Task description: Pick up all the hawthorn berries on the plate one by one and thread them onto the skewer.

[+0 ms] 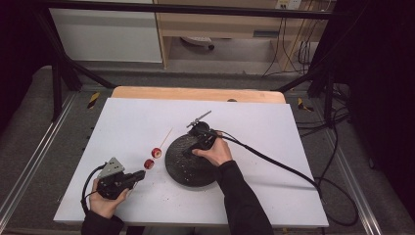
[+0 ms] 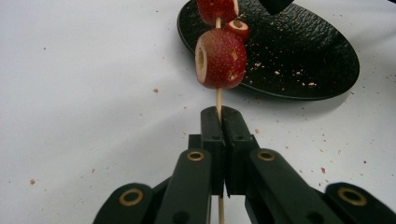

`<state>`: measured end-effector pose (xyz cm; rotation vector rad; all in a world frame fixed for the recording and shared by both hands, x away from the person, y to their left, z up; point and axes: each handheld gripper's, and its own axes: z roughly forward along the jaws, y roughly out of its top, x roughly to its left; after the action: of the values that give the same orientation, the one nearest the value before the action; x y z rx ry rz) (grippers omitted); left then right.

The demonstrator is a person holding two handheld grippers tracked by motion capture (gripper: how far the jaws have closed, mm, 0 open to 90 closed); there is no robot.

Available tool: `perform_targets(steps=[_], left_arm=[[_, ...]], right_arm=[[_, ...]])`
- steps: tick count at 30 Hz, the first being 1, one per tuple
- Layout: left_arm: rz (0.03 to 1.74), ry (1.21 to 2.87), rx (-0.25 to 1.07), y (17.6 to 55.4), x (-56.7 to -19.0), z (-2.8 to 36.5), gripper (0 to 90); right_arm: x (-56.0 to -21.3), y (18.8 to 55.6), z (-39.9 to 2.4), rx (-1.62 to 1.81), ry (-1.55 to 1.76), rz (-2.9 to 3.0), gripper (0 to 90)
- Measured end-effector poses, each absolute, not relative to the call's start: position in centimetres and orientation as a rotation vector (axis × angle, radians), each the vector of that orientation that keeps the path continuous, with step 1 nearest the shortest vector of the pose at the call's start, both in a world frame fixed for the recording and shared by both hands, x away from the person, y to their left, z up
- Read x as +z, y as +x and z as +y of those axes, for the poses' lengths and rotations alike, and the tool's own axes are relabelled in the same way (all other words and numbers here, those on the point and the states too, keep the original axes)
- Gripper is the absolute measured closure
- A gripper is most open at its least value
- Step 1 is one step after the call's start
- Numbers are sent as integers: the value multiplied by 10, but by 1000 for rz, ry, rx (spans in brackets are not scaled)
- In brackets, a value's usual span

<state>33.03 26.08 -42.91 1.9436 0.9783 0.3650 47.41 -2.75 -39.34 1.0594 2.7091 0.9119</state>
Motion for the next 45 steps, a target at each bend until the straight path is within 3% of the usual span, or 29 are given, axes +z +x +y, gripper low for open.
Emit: perform_targets(steps=[21,34,45], left_arm=[[982,1948,360,331,-429,260,883],[980,1948,360,331,-430,260,883],[975,1945,363,330,-429,260,883]], right_arm=[[-407,486,-4,801,961,2842,506],[-415,492,-4,728,966,2871,618],[-409,489,-5,743,1016,2862,627]])
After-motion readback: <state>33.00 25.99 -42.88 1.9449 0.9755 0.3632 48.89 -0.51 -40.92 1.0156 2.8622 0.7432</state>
